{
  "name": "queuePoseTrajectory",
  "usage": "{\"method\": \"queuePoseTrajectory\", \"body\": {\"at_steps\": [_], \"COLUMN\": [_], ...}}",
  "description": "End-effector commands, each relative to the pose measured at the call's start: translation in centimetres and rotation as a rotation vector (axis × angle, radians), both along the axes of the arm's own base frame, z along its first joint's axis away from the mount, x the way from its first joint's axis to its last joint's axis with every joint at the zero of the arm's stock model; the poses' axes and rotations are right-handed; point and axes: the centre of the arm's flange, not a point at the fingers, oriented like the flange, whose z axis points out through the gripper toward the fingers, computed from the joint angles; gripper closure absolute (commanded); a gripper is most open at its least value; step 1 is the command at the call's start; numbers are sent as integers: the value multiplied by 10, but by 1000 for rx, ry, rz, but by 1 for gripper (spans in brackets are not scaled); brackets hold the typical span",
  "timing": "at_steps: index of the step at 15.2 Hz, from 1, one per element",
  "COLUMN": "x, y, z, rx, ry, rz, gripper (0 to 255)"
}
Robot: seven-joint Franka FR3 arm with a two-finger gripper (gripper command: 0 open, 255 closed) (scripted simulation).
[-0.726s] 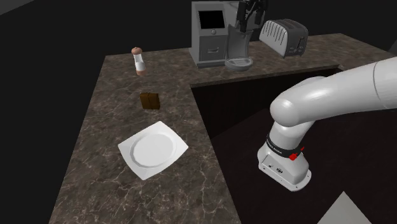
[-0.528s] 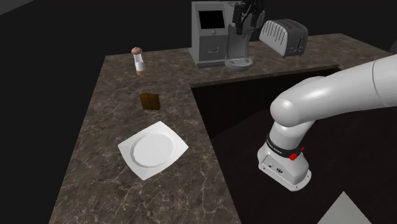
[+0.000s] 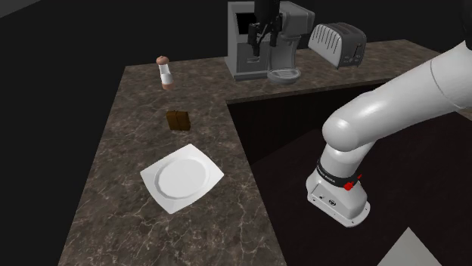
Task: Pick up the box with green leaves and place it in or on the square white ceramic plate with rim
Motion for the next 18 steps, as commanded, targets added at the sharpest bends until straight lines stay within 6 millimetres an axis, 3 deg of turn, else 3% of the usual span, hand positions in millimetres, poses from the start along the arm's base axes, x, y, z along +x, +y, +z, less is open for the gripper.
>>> {"method": "queuePoseTrajectory", "body": {"at_steps": [1, 18], "x": [18, 146], "y": [15, 153], "z": [-14, -136], "rx": [2, 10], "ry": [1, 16], "rz": [13, 118], "gripper": [0, 0]}}
